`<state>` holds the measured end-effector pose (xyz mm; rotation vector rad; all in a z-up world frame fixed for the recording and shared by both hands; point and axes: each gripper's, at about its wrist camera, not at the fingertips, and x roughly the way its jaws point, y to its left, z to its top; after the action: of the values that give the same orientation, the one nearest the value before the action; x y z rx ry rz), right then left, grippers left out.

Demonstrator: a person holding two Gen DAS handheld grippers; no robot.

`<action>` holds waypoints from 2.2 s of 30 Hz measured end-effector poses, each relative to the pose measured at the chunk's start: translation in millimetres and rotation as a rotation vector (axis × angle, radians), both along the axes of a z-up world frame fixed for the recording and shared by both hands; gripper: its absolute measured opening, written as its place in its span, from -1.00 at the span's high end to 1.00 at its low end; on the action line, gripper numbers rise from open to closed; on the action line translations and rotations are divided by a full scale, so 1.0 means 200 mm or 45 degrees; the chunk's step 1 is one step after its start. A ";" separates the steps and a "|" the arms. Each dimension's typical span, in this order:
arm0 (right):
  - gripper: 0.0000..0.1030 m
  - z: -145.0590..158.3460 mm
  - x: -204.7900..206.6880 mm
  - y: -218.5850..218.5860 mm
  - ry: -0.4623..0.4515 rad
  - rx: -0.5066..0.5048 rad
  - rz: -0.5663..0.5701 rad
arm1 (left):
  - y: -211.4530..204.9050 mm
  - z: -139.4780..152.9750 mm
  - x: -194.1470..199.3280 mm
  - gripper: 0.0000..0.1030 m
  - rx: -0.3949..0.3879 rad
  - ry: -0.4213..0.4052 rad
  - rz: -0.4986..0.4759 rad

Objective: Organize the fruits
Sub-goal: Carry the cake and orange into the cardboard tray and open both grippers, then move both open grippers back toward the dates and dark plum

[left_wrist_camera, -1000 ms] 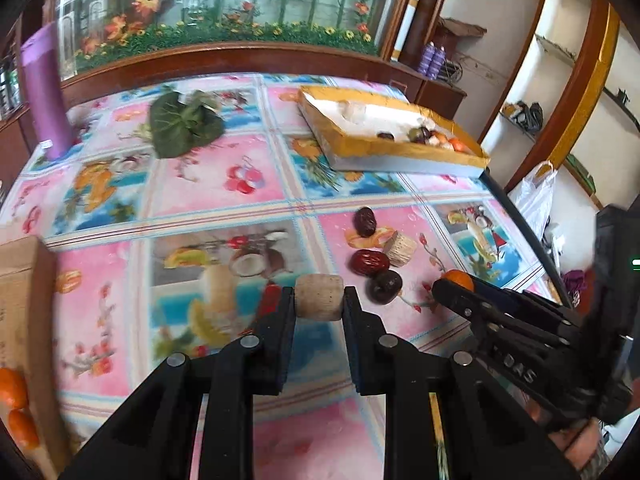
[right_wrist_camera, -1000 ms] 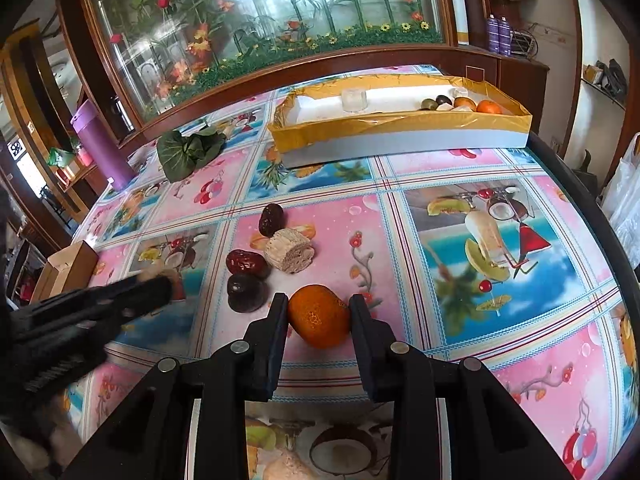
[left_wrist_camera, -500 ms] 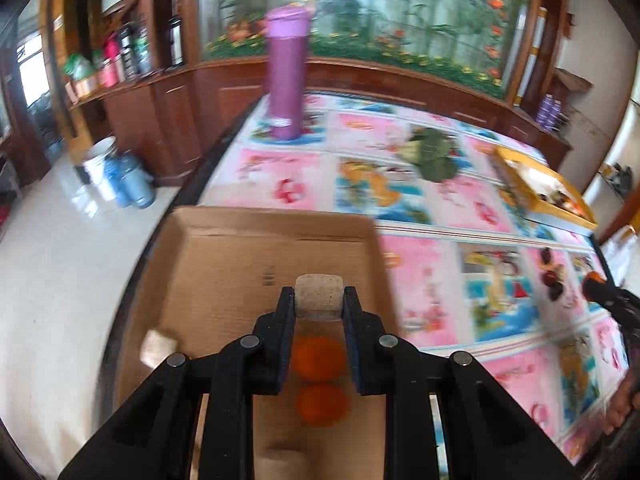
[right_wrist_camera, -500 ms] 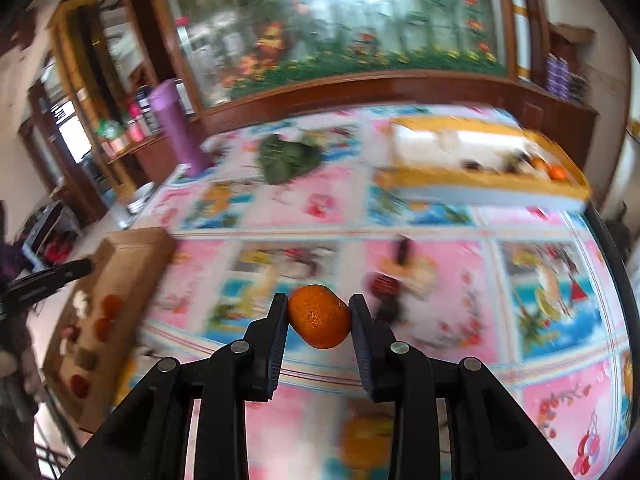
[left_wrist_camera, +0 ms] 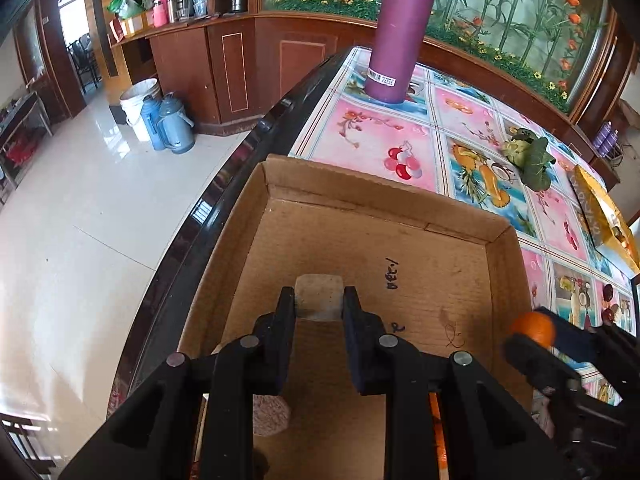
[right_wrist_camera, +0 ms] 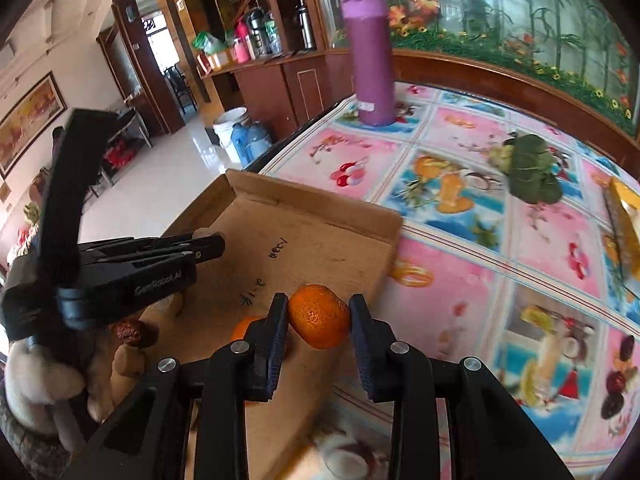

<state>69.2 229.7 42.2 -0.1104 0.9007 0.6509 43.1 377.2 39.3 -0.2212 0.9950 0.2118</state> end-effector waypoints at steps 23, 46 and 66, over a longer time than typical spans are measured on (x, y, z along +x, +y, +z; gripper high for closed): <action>-0.28 0.17 -0.13 -0.22 -0.081 0.192 -0.073 | 0.01 0.33 -0.47 -0.33 -0.089 -0.312 0.105; -0.40 0.05 -0.54 -0.93 -0.119 0.204 -0.425 | -0.74 0.36 -0.78 -0.60 0.342 -0.387 0.076; -0.41 0.02 -0.57 -0.93 -0.095 0.196 -0.425 | -0.80 0.33 -0.78 -0.60 0.336 -0.361 0.029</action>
<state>-45.6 44.2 45.6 0.1511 0.7718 0.3998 -113.6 217.2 105.6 -0.0195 0.6749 0.3203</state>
